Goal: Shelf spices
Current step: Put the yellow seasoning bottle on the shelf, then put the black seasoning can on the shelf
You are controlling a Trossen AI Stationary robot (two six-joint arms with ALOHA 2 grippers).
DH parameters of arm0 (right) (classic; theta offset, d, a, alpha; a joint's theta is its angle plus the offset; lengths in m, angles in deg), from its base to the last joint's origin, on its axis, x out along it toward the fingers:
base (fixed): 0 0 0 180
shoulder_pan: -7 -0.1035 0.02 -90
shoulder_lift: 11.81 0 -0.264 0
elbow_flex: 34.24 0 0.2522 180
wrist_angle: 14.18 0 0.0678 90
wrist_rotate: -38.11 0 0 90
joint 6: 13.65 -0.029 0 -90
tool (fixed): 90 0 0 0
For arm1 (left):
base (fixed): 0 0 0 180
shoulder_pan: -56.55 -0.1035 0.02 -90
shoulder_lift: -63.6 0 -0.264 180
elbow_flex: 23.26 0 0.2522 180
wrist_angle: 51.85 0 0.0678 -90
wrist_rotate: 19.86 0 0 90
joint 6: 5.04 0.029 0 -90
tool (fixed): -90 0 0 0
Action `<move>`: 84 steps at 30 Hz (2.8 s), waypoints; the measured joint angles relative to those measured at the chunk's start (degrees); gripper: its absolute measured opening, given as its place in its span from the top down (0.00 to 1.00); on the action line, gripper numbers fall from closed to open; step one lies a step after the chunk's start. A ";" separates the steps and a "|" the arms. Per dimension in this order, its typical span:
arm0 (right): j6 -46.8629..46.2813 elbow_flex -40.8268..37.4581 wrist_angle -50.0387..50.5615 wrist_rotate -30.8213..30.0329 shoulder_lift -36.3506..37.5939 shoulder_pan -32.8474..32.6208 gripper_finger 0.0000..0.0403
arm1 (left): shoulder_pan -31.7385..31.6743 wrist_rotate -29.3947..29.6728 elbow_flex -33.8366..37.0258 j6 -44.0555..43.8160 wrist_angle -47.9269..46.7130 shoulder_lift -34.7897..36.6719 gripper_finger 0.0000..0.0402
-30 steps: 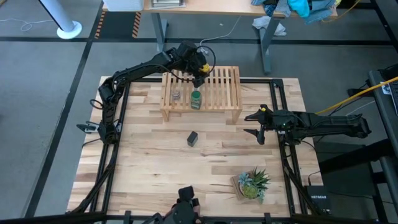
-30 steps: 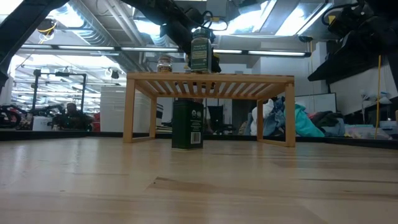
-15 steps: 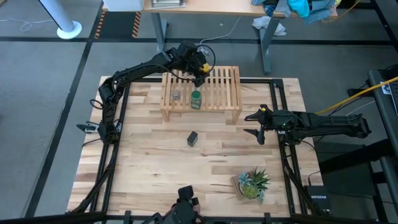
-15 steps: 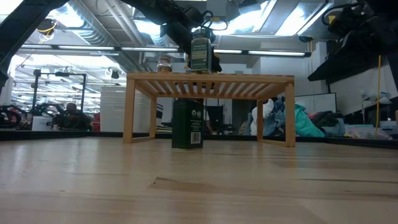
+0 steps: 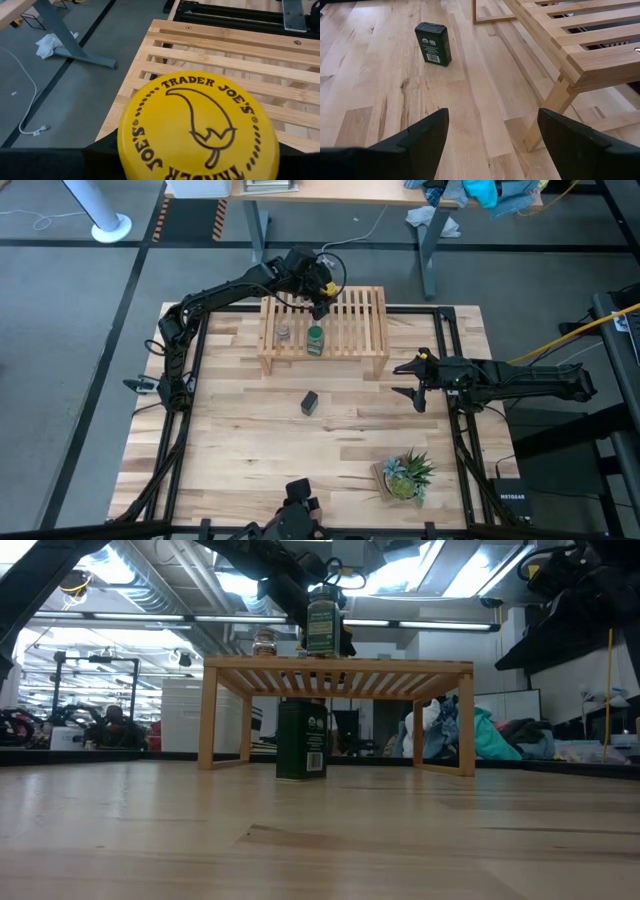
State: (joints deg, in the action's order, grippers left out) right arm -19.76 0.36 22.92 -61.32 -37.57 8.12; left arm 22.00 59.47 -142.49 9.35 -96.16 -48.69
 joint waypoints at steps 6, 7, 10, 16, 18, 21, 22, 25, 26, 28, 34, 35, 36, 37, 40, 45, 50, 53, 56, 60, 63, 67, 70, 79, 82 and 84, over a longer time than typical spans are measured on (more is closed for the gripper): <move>0.02 0.00 -0.01 0.00 0.00 0.00 0.22 | 0.00 0.83 0.00 0.15 -0.34 0.01 0.51; 0.02 0.00 -0.02 0.00 0.00 0.00 0.22 | 0.00 0.93 0.00 0.15 -0.38 0.00 0.51; 0.02 0.00 -0.02 0.00 0.02 0.02 0.22 | 0.00 1.61 0.00 0.15 -0.40 0.00 0.46; 0.02 0.00 -0.02 0.00 0.02 0.00 0.22 | 0.37 1.83 0.00 -0.41 -0.40 0.00 0.26; 0.02 0.00 -0.01 0.00 0.01 0.01 0.22 | 0.37 1.80 0.00 -0.89 -0.50 0.00 0.22; 0.02 0.00 -0.02 0.00 0.02 0.00 0.22 | 0.42 1.76 0.00 -1.45 -0.67 0.00 0.19; 0.02 0.00 -0.01 0.00 0.02 0.01 0.22 | 0.40 1.77 0.00 -1.47 -0.67 0.00 0.19; 0.02 0.00 0.00 0.00 0.02 0.01 0.22 | 0.39 1.78 0.00 -1.49 -0.62 0.00 0.19; 0.01 0.00 -0.02 0.00 0.02 0.00 0.22 | 0.35 1.78 0.00 -1.50 -0.65 0.11 0.19; 0.02 0.00 -0.02 0.00 0.00 0.00 0.22 | 0.26 1.78 0.00 -1.55 -0.67 0.57 0.19; 0.02 0.00 -0.02 0.00 0.02 0.01 0.22 | -0.07 1.69 -0.07 -1.42 -0.51 3.20 0.19; 0.02 0.00 -0.01 0.00 0.02 0.02 0.22 | -0.07 1.70 -0.07 -1.12 -0.65 3.47 0.19; 0.01 0.00 -0.01 -0.01 0.01 0.01 0.22 | -0.07 1.70 -0.07 -0.85 -0.73 3.90 0.19; 0.02 0.00 -0.02 0.00 0.00 0.01 0.22 | -0.07 1.73 -0.07 -0.85 -0.90 4.29 0.19; 0.00 0.00 0.02 0.00 0.02 0.00 0.22 | -0.07 1.68 -0.07 -0.75 -1.42 5.92 0.19; 0.02 0.00 0.00 0.00 0.02 0.01 0.22 | -0.04 1.70 -0.07 -0.70 -3.62 8.52 0.19; 0.02 0.00 -0.01 0.00 0.00 0.01 0.22 | 1.42 1.54 -0.07 -2.00 -6.93 13.08 0.19; 0.00 0.00 -0.02 0.00 0.00 0.01 0.22 | 3.87 1.39 -0.07 -4.57 -10.69 15.53 0.19; 0.02 0.00 0.00 0.00 0.00 0.02 0.22 | 7.27 1.22 -0.07 -5.59 -14.86 17.31 0.19; 0.02 0.00 0.03 0.00 0.02 0.01 0.22 | 12.95 1.70 -0.07 -9.21 -20.65 18.03 0.19; 0.00 0.00 0.04 0.00 0.00 0.02 0.22 | 18.08 4.38 -0.07 -12.26 -24.49 18.03 0.19; 0.02 0.00 0.08 0.00 0.02 0.00 0.22 | 24.99 11.04 -0.07 -16.84 -28.39 18.03 0.19; 0.02 0.00 0.11 -0.02 0.00 0.02 0.22 | 30.35 15.46 -0.07 -22.03 -30.04 18.03 0.19; 0.02 0.00 0.31 0.00 0.02 0.01 0.22 | 45.54 33.91 9.58 -39.73 -28.70 17.77 0.19; 0.02 0.00 0.33 0.00 0.00 0.02 0.22 | 48.84 39.63 15.17 -44.08 -24.07 17.79 0.19; 0.02 0.00 0.38 0.00 0.02 0.02 0.22 | 50.55 42.24 18.98 -45.62 -20.83 17.79 0.19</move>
State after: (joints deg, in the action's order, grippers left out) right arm -19.74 0.36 23.30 -61.32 -37.54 8.14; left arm 72.56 101.71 -123.50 -36.26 -116.99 -30.89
